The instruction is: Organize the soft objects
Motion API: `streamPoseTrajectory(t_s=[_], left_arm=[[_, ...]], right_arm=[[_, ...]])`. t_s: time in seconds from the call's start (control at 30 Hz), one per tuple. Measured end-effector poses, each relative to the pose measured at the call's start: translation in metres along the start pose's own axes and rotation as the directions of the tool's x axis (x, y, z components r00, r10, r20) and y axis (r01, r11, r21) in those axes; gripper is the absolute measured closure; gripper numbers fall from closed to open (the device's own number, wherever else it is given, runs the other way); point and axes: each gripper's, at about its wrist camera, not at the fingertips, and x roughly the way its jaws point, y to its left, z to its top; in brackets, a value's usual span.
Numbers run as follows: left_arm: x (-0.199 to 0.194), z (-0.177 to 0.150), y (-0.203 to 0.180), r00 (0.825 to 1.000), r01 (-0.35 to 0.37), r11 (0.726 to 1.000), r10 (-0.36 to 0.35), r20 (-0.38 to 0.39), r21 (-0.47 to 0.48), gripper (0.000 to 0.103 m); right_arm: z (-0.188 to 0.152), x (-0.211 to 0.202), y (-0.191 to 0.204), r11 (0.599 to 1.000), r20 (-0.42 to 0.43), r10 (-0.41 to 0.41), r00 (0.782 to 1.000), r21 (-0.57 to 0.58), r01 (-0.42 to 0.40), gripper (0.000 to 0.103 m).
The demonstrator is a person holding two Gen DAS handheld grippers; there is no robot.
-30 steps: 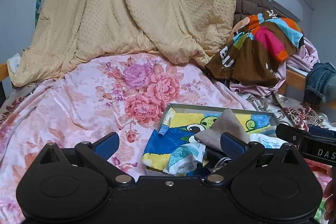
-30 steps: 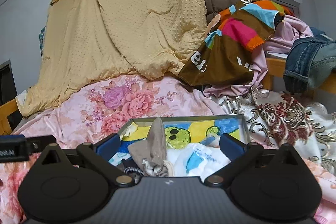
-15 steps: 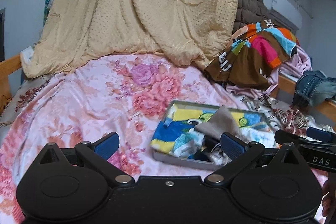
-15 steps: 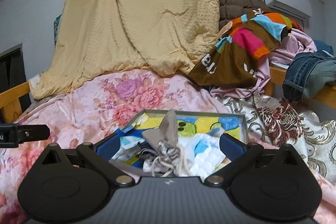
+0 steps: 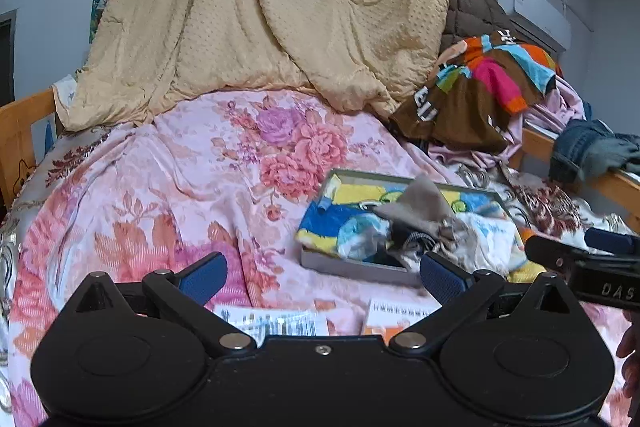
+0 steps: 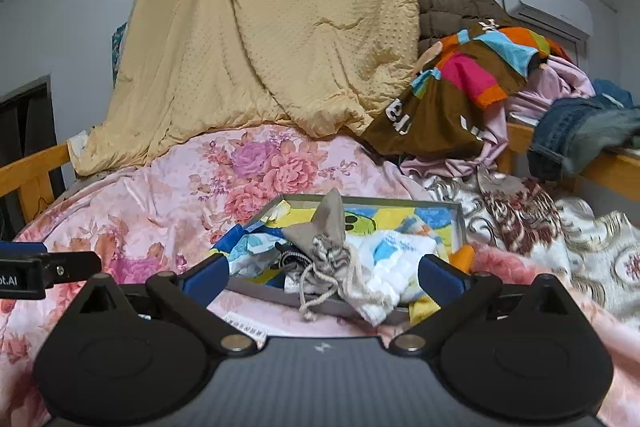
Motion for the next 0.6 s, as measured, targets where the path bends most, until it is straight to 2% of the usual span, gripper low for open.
streamPoseTrajectory(t_s=[0.13,0.37,0.6], left_arm=[[-0.009,-0.01,0.001,1.0,0.01,1.0,-0.01,-0.003,0.014,0.001],[-0.018,-0.016,0.007,1.0,0.008,1.0,-0.008,0.006,-0.02,0.001],[-0.029,-0.031,0.002,1.0,0.011,1.0,-0.011,-0.014,-0.003,0.001]], right_arm=[[-0.009,-0.006,-0.001,1.0,-0.021,-0.016,1.0,-0.013,0.016,0.0],[-0.015,-0.021,-0.001,0.999,-0.012,-0.034,0.999,-0.02,0.034,0.0],[-0.023,-0.037,-0.003,0.999,-0.013,-0.042,0.999,-0.013,0.042,0.0]])
